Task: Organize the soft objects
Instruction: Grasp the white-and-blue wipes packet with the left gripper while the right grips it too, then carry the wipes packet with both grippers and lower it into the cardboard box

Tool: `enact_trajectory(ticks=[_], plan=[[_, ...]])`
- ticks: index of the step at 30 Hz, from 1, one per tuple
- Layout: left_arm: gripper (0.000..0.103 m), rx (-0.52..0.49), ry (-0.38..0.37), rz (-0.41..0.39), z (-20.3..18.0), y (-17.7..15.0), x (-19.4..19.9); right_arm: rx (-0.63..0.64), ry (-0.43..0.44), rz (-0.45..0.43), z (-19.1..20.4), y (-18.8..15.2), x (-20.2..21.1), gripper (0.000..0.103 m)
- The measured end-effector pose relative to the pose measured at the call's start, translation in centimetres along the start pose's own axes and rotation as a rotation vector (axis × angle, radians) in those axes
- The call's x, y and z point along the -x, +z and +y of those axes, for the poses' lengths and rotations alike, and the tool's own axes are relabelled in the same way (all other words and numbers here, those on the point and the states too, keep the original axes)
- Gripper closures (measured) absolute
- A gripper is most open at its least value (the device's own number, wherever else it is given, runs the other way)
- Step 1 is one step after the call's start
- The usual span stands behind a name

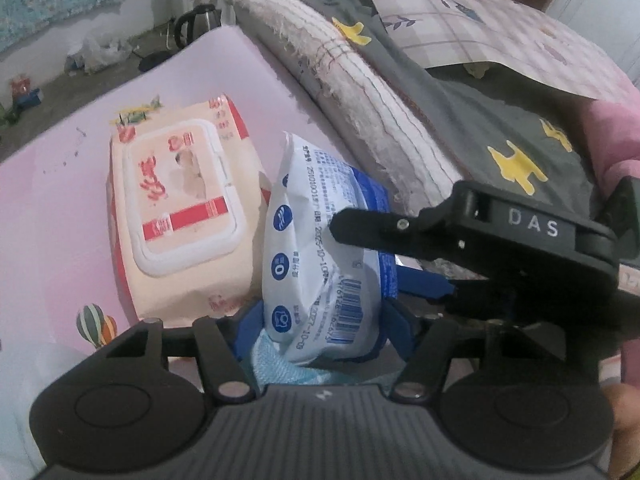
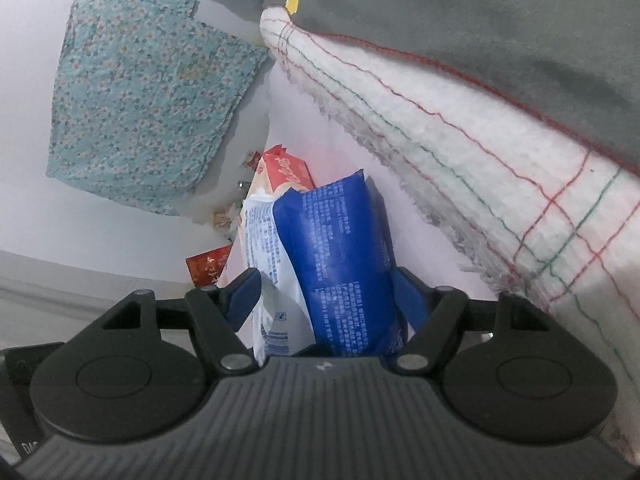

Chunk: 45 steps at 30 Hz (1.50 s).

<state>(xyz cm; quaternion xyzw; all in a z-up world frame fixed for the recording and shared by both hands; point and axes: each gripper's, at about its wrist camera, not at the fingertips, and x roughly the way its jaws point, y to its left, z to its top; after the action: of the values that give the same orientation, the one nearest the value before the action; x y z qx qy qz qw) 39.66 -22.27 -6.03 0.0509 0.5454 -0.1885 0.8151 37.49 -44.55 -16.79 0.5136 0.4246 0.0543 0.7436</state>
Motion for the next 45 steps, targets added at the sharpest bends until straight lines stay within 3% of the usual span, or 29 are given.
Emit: enact_trajectory(ticks=[4, 11, 24, 29, 34, 41, 45], plan=[[0.044, -0.029, 0.015, -0.020, -0.4, 0.0, 0.6, 0.027, 0.018, -0.011, 0.4, -0.4, 0.1, 0.049], [0.045, -0.063, 0.019, -0.110, -1.0, 0.2, 3.4, 0.087, 0.069, -0.064, 2.4, -0.6, 2.1, 0.050], [0.045, -0.096, -0.007, -0.359, -1.8, -1.4, 15.5, 0.304, 0.169, -0.206, 13.0, -3.6, 11.2, 0.050], [0.045, -0.086, -0.011, -0.429, -0.9, -4.2, 21.2, 0.411, 0.196, -0.229, 18.0, -7.6, 14.4, 0.050], [0.045, -0.046, 0.006, -0.473, 1.6, -8.6, 26.5, 0.489, 0.237, -0.197, 22.6, -13.1, 16.0, 0.050], [0.045, 0.070, 0.112, -0.456, 7.6, -16.1, 31.9, 0.541, 0.303, -0.039, 27.6, -22.5, 12.7, 0.050], [0.045, 0.154, 0.190, -0.420, 12.7, -20.6, 33.8, 0.547, 0.327, 0.104, 30.0, -28.6, 8.6, 0.050]])
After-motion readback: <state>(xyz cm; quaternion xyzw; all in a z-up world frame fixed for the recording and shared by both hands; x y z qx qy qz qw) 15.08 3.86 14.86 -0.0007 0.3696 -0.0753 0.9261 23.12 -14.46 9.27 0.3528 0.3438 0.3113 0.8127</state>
